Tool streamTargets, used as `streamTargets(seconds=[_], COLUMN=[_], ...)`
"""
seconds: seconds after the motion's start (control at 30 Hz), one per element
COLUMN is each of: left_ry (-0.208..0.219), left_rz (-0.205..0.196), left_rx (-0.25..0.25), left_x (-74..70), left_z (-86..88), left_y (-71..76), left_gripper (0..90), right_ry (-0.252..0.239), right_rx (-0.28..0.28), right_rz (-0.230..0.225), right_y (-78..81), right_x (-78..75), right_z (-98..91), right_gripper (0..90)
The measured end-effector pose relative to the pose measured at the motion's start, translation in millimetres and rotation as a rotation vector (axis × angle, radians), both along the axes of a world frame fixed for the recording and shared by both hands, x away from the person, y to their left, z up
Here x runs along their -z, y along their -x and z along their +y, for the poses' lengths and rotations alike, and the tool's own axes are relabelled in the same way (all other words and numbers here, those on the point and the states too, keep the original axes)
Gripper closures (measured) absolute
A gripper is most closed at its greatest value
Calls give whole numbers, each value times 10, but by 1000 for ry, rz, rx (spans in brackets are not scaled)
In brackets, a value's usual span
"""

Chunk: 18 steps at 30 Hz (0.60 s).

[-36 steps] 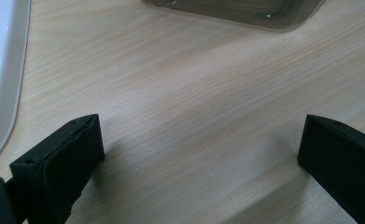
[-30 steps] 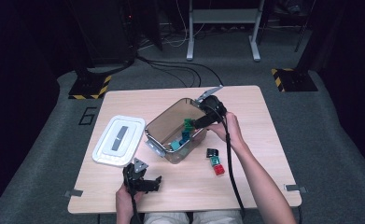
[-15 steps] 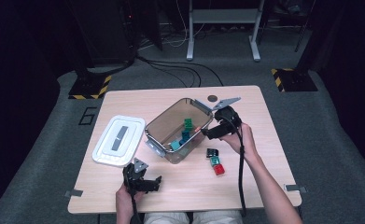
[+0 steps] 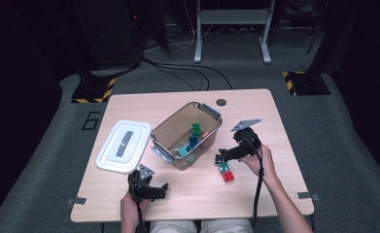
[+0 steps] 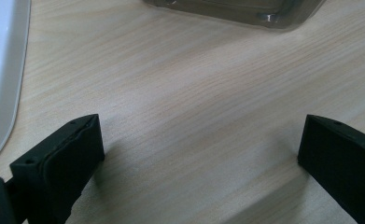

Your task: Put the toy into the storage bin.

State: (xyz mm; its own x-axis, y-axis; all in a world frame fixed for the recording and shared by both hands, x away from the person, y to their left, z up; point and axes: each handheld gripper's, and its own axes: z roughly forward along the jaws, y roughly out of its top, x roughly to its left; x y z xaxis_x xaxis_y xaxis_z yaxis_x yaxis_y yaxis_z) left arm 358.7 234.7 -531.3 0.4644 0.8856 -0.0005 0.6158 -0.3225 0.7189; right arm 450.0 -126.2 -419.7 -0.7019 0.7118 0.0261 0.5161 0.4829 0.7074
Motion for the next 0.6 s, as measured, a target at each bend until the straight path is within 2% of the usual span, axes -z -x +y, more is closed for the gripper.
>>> streamTargets(seconds=[0.43,0.6], left_ry=[-1,-1], left_rz=[0,0], left_rx=[0,0], left_x=[0,0], left_z=[0,0], left_y=[0,0], left_gripper=[0,0], right_ry=[39,64], right_rx=[3,22], right_rz=[70,107], right_y=[206,277], right_x=[449,597], right_z=[-37,5], right_gripper=[90,19])
